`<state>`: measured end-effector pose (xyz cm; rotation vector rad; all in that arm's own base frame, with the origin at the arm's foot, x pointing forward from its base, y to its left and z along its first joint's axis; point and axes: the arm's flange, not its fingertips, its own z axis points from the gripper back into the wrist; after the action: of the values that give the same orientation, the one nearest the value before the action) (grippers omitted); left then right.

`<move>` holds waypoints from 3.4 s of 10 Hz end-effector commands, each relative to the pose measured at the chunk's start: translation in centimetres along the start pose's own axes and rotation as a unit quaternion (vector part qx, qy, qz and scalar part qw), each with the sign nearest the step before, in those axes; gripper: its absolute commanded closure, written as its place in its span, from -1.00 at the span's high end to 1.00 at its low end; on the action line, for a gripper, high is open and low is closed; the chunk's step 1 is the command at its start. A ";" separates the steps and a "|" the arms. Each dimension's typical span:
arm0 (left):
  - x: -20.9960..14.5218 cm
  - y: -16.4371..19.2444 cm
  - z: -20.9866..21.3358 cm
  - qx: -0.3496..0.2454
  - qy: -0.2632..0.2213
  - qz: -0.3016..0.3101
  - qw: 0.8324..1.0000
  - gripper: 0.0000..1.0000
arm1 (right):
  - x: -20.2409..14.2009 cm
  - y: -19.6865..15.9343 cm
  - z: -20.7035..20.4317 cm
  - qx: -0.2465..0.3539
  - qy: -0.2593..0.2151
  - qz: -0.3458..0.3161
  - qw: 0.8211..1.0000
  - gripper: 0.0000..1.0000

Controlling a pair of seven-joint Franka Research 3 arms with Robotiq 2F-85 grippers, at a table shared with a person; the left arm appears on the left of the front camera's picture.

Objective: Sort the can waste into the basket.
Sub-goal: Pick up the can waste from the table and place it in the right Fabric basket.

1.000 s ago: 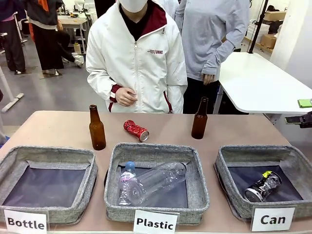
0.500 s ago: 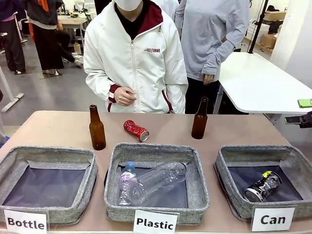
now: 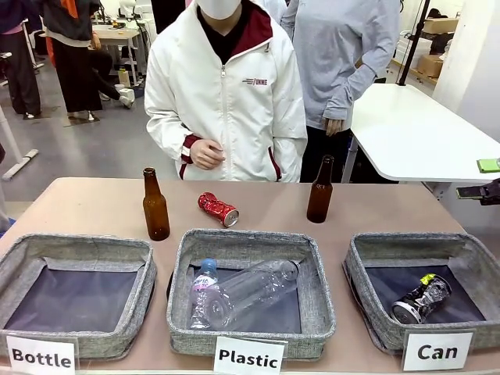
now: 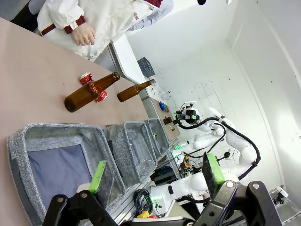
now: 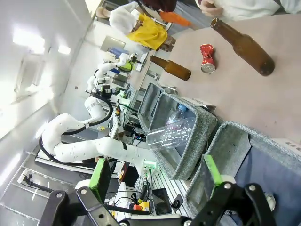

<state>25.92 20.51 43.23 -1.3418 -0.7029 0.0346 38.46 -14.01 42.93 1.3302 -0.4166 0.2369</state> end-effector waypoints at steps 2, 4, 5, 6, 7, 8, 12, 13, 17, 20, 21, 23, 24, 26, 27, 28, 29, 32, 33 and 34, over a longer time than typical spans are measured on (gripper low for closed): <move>-0.1 -1.9 -0.8 0.059 0.013 -0.019 0.998 1.00 | -0.1 0.1 0.0 0.008 -0.003 0.011 1.000 1.00; 0.9 -4.0 -4.4 0.147 0.047 -0.053 0.987 1.00 | -0.1 0.1 0.0 0.008 -0.003 0.011 1.000 1.00; 1.2 -4.5 -6.7 0.170 0.073 -0.064 0.981 1.00 | -0.1 0.1 0.0 0.008 -0.003 0.011 1.000 1.00; 0.9 -4.8 -8.9 0.205 0.087 -0.079 0.972 1.00 | -0.1 0.1 0.0 0.008 -0.003 0.011 1.000 1.00; 0.6 -5.4 -10.8 0.238 0.097 -0.102 0.961 1.00 | -0.1 0.1 0.0 0.008 -0.003 0.011 1.000 1.00; 0.7 -6.6 -12.6 0.275 0.075 -0.144 0.947 1.00 | -0.1 0.1 0.0 0.008 -0.003 0.011 1.000 1.00; 4.6 -8.0 -13.0 0.260 0.077 -0.158 0.950 1.00 | -0.1 0.1 0.0 0.008 -0.003 0.011 1.000 1.00; 4.2 -8.2 -16.0 0.286 0.075 -0.155 0.943 1.00 | -0.1 0.1 0.0 0.008 -0.003 0.011 1.000 1.00; 7.2 -7.0 -28.9 0.389 0.088 -0.138 0.907 1.00 | -0.1 0.1 0.0 0.008 -0.003 0.011 1.000 1.00; 11.1 -7.9 -14.4 0.243 0.113 -0.077 0.960 1.00 | -0.1 0.1 0.0 0.008 -0.003 0.011 1.000 1.00; 10.3 -6.7 -6.5 0.174 0.091 -0.054 0.979 1.00 | -0.1 0.1 0.0 0.008 -0.003 0.011 1.000 1.00; 7.9 -3.0 1.7 0.118 0.035 -0.003 0.992 1.00 | -0.1 0.1 0.0 0.008 -0.003 0.011 1.000 1.00; 7.0 -1.7 3.0 0.105 0.027 0.012 0.994 1.00 | -0.1 0.1 0.0 0.008 -0.003 0.011 1.000 1.00; 7.6 -1.4 1.4 0.131 0.039 0.017 0.990 1.00 | -0.1 0.1 0.0 0.008 -0.003 0.011 1.000 1.00; 8.4 -2.3 -0.4 0.146 0.055 0.010 0.988 1.00 | -0.1 0.1 0.0 0.008 -0.003 0.011 1.000 1.00; 9.5 -3.0 -3.1 0.169 0.084 0.000 0.982 1.00 | -0.1 0.1 0.0 0.008 -0.003 0.011 1.000 1.00; 10.0 -3.6 -7.0 0.197 0.143 -0.015 0.970 1.00 | -0.1 0.1 0.0 0.008 -0.003 0.011 1.000 1.00; 11.7 -3.9 -14.0 0.255 0.230 -0.030 0.939 1.00 | -0.1 0.1 0.0 0.008 -0.003 0.011 1.000 1.00; 12.2 -4.3 -11.9 0.231 0.220 -0.032 0.947 1.00 | -0.1 0.1 0.0 0.008 -0.003 0.011 1.000 1.00; 12.1 -4.7 -9.4 0.219 0.192 -0.032 0.956 1.00 | -0.1 0.1 0.0 0.008 -0.003 0.011 1.000 1.00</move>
<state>40.16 12.53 51.53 -0.8231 -0.3377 -0.1251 38.38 -13.92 42.84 1.3330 -0.4149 0.2374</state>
